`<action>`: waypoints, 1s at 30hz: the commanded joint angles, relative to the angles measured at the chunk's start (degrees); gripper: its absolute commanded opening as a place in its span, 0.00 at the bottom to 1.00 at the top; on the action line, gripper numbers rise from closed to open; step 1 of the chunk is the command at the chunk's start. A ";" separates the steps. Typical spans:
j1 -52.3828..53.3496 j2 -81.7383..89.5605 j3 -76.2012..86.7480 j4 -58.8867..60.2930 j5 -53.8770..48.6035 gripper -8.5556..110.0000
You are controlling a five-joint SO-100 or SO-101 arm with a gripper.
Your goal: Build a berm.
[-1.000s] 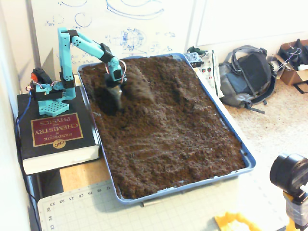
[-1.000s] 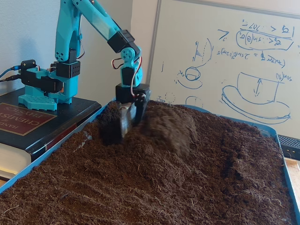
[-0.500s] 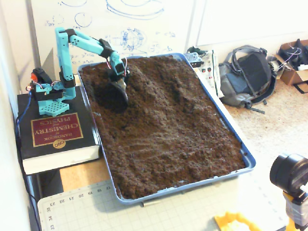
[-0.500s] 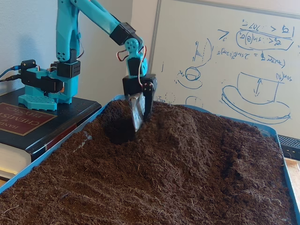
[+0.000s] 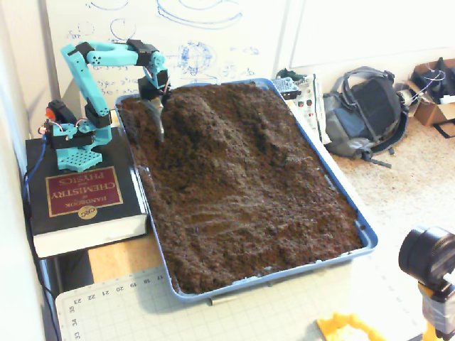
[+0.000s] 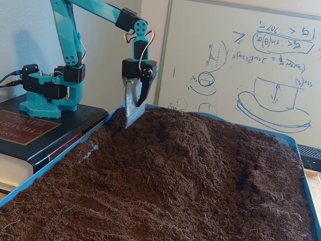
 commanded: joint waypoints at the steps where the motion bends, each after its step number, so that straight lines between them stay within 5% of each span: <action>1: -0.88 -3.69 -4.83 1.23 0.26 0.08; 20: -4.92 -27.25 -9.49 -30.94 -0.26 0.07; 30: -1.14 -28.92 -19.69 -31.46 0.00 0.07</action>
